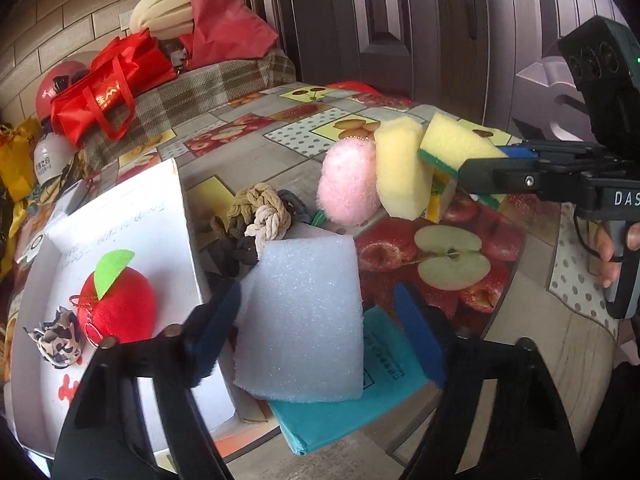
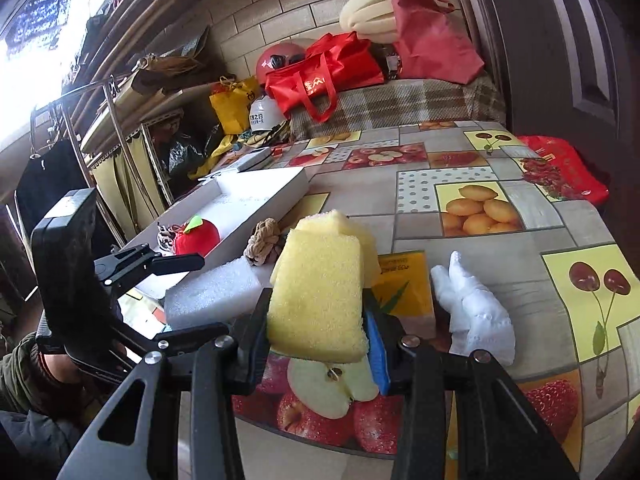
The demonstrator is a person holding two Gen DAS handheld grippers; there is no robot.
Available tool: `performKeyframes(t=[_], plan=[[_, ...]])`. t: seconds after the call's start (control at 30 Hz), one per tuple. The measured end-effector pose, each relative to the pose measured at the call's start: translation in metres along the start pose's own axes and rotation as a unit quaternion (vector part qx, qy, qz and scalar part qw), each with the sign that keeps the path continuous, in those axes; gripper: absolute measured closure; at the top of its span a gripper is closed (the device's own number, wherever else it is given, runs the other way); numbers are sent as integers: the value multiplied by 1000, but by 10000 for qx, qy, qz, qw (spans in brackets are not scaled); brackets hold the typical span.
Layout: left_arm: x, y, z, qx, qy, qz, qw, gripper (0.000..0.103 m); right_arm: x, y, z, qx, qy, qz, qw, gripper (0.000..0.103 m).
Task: Organize soft objects
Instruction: 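Grasp the yellow sponge with the right tool while the left tool grasps the white foam block, then carry the sponge and foam block to the box while the right tool releases the sponge inside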
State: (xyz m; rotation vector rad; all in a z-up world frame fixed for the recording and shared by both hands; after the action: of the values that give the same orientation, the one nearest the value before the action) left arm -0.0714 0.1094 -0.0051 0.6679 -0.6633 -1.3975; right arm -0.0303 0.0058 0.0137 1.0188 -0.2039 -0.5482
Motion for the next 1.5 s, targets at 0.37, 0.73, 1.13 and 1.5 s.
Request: performKeyframes(t=[0.37,0.73,1.13,1.5], plan=[[4,1,23,546,18,-92,9985,50,12,2,22,541,-67,-295,9981,62],[-29,-3,79,1853,253,513,9810,50,7,14,36,1383,-477,-432,9883,62],[-31,-5,80,1879,290,473,9806,50,-45,10,32,1607,-608,635,9831,61],[-31,-6,79,1889,279,498,9803,50,-56,8,29,1561,-446,691,9843,61]])
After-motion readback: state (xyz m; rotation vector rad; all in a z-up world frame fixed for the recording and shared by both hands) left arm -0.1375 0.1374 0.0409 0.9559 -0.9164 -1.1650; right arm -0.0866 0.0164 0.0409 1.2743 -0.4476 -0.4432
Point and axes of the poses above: each gripper's, at about its wrist camera, not at the fingertips, and z roughly against the way its jaws point, x to its right, y to its top, the point moved 4 cm from there along -z, roughly the way its jaws point, and after that the axes turned 12 degrees about -y, right-handed, at the moved point
